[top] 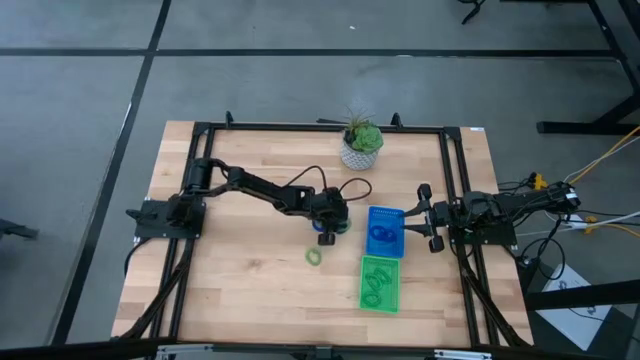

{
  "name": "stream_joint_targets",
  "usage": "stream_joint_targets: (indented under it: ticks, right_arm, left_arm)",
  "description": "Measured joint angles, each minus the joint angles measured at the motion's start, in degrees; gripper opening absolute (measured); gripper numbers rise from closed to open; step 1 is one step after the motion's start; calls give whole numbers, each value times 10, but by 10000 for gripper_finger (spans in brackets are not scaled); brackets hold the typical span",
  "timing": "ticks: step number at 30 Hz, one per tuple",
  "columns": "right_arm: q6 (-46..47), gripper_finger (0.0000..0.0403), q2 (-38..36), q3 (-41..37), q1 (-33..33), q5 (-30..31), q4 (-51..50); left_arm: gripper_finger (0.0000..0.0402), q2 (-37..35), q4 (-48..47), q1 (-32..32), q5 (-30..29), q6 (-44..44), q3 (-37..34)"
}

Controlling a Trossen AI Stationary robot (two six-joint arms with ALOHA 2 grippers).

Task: Sort spring keychains
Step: Put the green spring keychain into green bin

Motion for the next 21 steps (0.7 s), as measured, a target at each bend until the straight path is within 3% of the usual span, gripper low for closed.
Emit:
stream_joint_targets:
  ticks: [12, 21]
  right_arm:
    - [0, 136, 0, 0, 0, 0, 0]
    - [0, 136, 0, 0, 0, 0, 0]
  left_arm:
    - [14, 0, 37, -3, 20, 16, 0]
    - [13, -20, 36, -3, 21, 45, -1]
